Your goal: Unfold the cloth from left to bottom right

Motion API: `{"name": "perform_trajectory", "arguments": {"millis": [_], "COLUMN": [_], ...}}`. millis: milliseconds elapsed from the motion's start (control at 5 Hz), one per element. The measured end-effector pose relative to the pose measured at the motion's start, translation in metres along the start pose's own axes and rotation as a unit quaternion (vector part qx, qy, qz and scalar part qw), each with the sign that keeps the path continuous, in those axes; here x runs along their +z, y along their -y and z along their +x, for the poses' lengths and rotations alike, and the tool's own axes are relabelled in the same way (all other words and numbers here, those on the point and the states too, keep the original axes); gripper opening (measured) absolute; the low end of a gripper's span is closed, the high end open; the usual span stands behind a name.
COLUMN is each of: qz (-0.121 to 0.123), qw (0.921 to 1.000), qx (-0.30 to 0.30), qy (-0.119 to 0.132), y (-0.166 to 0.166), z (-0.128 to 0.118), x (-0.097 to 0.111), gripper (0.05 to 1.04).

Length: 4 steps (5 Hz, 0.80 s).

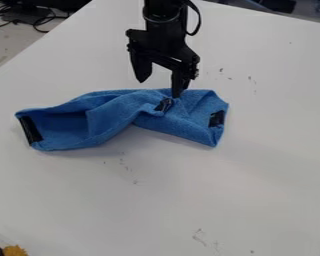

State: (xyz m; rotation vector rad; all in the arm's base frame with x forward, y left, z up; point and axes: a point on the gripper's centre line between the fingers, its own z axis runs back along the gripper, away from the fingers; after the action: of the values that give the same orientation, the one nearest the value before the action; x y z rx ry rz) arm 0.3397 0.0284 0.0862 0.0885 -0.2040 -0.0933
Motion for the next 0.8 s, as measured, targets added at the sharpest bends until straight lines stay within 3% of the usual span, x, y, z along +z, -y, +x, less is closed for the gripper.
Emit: {"name": "perform_trajectory", "arguments": {"millis": [400,800], "qz": [-0.013,-0.027], "qw": [0.9996,0.9992], "qx": [-0.001,-0.006], "qy": [-0.026,-0.028], "y": [0.004,0.002], "z": [-0.003,0.01], "x": [-0.024,-0.042], "gripper": [1.001,1.001]}}
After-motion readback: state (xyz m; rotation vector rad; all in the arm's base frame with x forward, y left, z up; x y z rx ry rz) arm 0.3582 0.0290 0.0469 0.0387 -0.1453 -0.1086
